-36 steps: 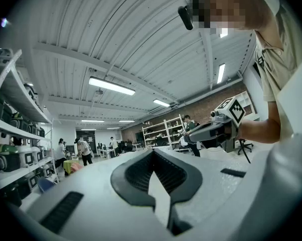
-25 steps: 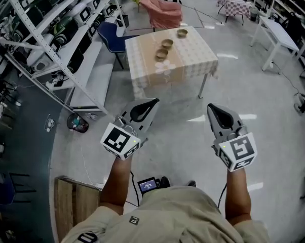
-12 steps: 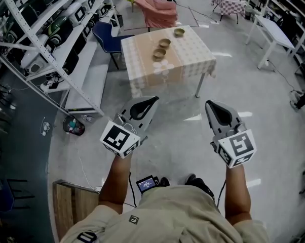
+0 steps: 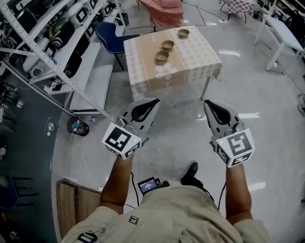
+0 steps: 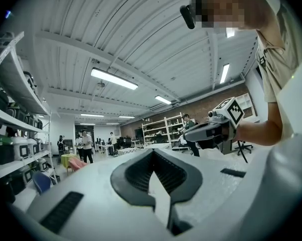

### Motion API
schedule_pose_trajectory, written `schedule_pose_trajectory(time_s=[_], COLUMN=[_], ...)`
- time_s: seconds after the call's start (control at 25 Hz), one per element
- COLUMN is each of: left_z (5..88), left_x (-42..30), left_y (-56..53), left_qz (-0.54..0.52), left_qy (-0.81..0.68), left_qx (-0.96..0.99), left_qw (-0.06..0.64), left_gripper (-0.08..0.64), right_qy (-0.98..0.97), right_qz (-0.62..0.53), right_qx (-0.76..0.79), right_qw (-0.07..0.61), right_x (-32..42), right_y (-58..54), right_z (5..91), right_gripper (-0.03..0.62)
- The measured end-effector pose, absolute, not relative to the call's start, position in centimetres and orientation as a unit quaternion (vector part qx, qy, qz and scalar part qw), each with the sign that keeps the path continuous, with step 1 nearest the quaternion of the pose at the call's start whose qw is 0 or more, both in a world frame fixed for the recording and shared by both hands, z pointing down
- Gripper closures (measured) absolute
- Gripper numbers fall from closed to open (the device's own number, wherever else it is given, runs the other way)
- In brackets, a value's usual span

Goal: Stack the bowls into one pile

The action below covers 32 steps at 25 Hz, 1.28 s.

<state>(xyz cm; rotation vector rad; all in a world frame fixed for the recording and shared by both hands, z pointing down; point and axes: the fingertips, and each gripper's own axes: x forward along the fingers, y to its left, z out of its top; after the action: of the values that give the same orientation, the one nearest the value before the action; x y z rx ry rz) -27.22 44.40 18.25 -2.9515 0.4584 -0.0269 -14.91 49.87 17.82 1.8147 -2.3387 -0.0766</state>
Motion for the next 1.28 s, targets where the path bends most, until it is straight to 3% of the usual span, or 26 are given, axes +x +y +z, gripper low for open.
schedule_pose_trajectory(time_s=[0.56,1.28], left_z=[19.4,20.4], left_x=[-12.9,-6.2], left_y=[37.3,27.3], left_qz=[-0.029,-0.040], left_qy=[0.195,0.189], left_qx=[-0.978,-0.979], left_qw=[0.070,0.069], left_gripper=[0.554,0.554], right_qy=[-0.825,-0.817], right_qz=[-0.022,-0.011], right_qx=[0.557,0.570], right_qw=[0.087,0.084], right_x=[-2.7,4.4], right_y=[41.7,32.8], right_z=[19.4,20.4], right_gripper=[0.589,0.589])
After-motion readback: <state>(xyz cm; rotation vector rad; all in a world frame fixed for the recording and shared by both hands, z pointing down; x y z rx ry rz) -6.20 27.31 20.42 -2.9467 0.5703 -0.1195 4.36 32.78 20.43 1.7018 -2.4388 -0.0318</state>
